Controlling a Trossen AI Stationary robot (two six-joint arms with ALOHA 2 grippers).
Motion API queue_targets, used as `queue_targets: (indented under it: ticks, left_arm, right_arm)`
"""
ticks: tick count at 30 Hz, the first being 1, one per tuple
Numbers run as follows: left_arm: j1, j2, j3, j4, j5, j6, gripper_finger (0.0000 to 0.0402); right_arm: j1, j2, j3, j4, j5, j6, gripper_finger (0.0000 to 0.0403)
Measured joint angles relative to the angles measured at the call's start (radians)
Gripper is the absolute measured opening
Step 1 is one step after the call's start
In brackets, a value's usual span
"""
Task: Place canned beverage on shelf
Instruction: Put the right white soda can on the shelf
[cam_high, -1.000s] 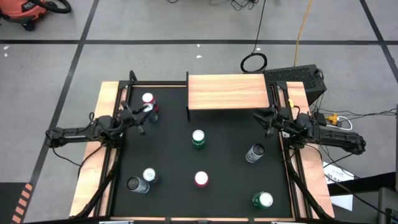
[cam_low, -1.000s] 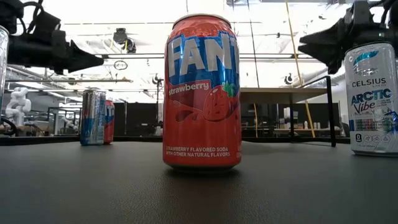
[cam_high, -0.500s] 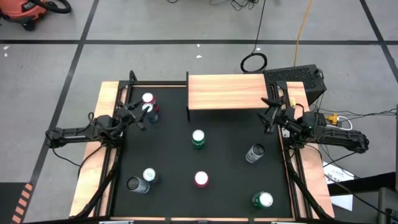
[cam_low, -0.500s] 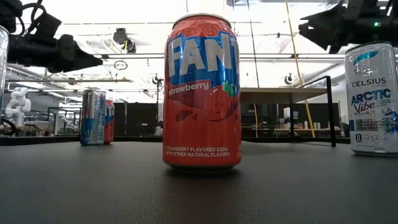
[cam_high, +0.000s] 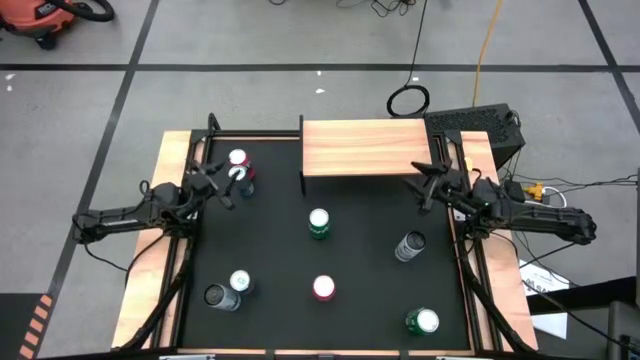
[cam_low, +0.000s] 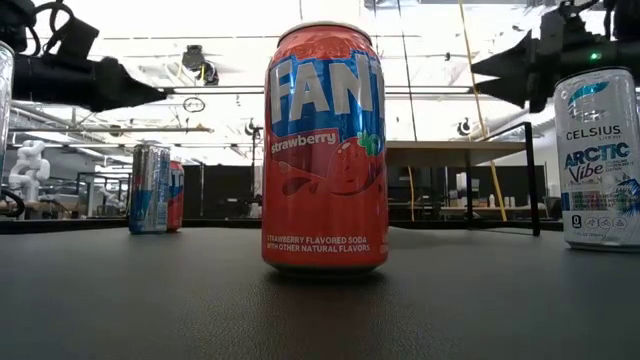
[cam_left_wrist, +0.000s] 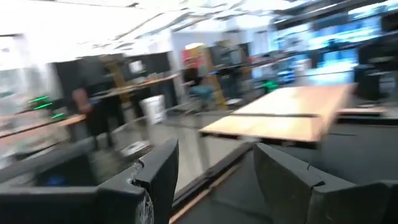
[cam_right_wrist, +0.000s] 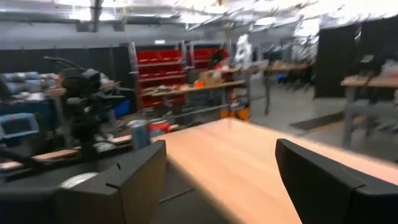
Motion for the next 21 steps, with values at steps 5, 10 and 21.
queue_targets:
  ticks: [5, 10, 21]
  left_arm:
    - [-0.016, 0.0, 0.0, -0.002, 0.073, -0.102, 0.0207]
    - [-0.053, 0.0, 0.0, -0.037, 0.114, -0.108, 0.0207]
    - [-0.14, 0.0, 0.001, -0.091, 0.121, -0.263, 0.0207]
  right_arm:
    - [0.0, 0.086, 0.18, -0.252, -0.048, 0.208, 0.0288]
    - [0.013, 0.202, 0.397, -0.505, -0.132, 0.327, 0.0288]
    - [0.104, 0.506, 0.792, -0.937, -0.157, 0.509, 0.0281]
